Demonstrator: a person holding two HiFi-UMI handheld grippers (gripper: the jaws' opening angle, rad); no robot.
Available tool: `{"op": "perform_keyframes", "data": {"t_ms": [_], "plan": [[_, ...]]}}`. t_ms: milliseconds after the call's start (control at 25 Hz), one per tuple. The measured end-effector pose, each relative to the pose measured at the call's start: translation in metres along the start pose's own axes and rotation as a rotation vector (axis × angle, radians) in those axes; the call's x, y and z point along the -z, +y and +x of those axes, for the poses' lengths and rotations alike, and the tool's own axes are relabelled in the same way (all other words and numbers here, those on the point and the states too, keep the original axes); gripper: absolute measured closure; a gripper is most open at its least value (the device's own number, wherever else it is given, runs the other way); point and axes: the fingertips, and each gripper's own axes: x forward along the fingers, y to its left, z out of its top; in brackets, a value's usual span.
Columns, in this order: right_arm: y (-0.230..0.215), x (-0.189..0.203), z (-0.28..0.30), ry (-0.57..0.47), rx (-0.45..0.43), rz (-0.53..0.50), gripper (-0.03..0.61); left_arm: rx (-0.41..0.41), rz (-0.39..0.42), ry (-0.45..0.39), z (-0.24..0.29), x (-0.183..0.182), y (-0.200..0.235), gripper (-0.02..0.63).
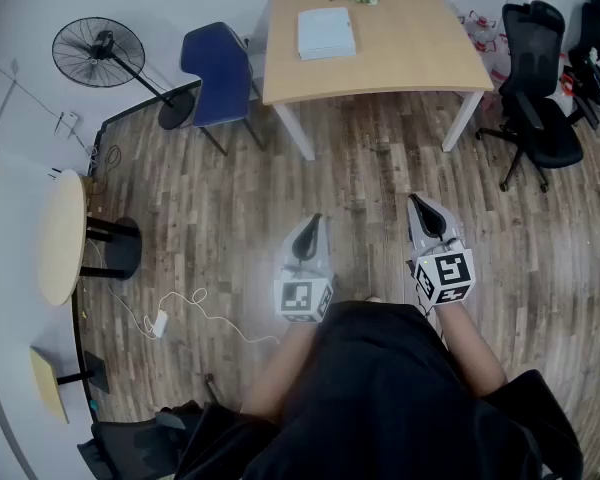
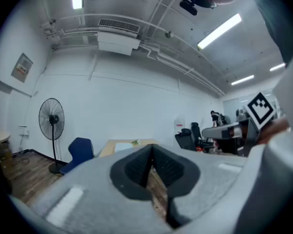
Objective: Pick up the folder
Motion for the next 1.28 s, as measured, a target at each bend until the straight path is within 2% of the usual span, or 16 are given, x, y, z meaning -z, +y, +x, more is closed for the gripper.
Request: {"op": "perform_keyframes", "data": {"t_ms": [160,320,480,640,840,1040,1160,1280], "plan": [[-0.006,0.0,-0.003,0.005,-0.007,0.003,0.577,0.003,-0.007,0.001,0.0,0.0,-0.013,0.614],[-0.011,0.012,-0.004,0.004,-0.008,0.042,0.577,0.005,-0.009,0.036,0.003,0.007,-0.014,0.614],[-0.016,0.023,0.01,0.048,0.008,0.079,0.577,0.008,-0.016,0.057,0.013,0.008,0.0,0.614],[-0.028,0.029,0.027,0.058,0.037,0.062,0.577,0.005,-0.026,0.071,0.033,0.017,0.012,0.614],[-0.062,0.034,0.047,0.064,0.106,0.071,0.577,0.034,-0.04,0.073,0.073,0.029,0.022,0.614],[-0.094,0.03,0.085,0.057,0.192,0.045,0.577,0.067,-0.046,0.07,0.124,0.038,0.051,0.614],[-0.11,0.024,0.124,0.078,0.205,0.033,0.577,0.071,-0.062,0.063,0.163,0.039,0.078,0.614],[-0.12,0.011,0.174,0.113,0.18,0.017,0.577,0.06,-0.087,0.059,0.205,0.034,0.112,0.614]]}}
